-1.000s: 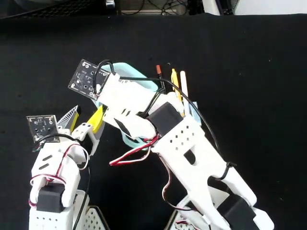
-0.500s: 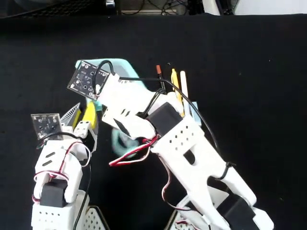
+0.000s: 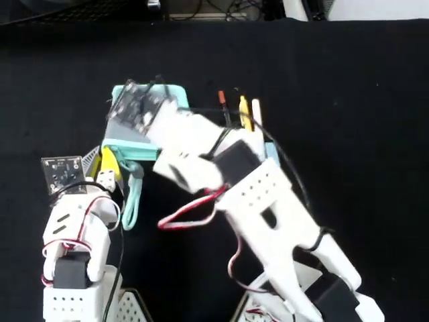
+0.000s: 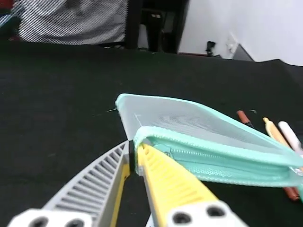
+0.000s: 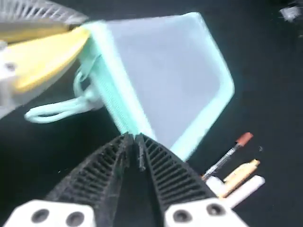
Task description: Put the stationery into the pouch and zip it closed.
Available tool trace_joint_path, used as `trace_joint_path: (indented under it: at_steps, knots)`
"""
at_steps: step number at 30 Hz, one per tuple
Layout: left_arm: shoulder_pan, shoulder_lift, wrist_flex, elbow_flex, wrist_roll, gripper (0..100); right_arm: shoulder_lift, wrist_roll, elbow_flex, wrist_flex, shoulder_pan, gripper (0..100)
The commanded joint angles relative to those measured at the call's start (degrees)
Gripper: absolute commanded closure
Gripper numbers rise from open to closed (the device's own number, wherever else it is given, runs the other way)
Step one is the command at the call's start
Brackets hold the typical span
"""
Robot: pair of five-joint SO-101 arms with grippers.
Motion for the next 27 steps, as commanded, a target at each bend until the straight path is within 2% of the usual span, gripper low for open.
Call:
trace_joint_path:
  at_steps: [1,4,8,11,14,17,20,23,27]
  knots:
    - [-1.19,-0.62,0.09,-2.07,-0.53,97,-0.66,-6.42,3.56,1.23,-5.01,94.9]
    - [-1.27,-0.62,-0.18,-1.1,-0.53,97,-4.35,-12.13,10.24,-2.2,-5.19,85.5]
    - [-1.01,-0.62,-0.26,-0.48,-0.44,97,-12.79,-13.71,21.32,-8.26,-6.07,77.3]
    - [-0.84,-0.62,0.0,-0.48,1.23,97,-18.59,-13.54,30.73,-15.21,-8.7,79.1]
    - [-0.75,-0.18,-0.26,-0.48,7.65,97,-23.43,-13.71,39.6,-26.64,-8.26,82.7]
    - [-0.04,-0.18,-0.35,-0.48,10.11,97,-26.95,-13.71,48.13,-35.25,-7.65,84.7]
    - [4.26,-0.26,-0.35,0.31,10.11,96,-29.93,-13.71,55.52,-39.47,-7.56,84.7]
    - [8.22,-0.53,-0.88,1.98,10.46,92,-33.19,-13.71,60.62,-41.76,-7.47,84.7]
    - [8.48,-0.53,-3.25,3.38,14.95,92,-36.26,-13.71,65.27,-47.74,-7.3,84.7]
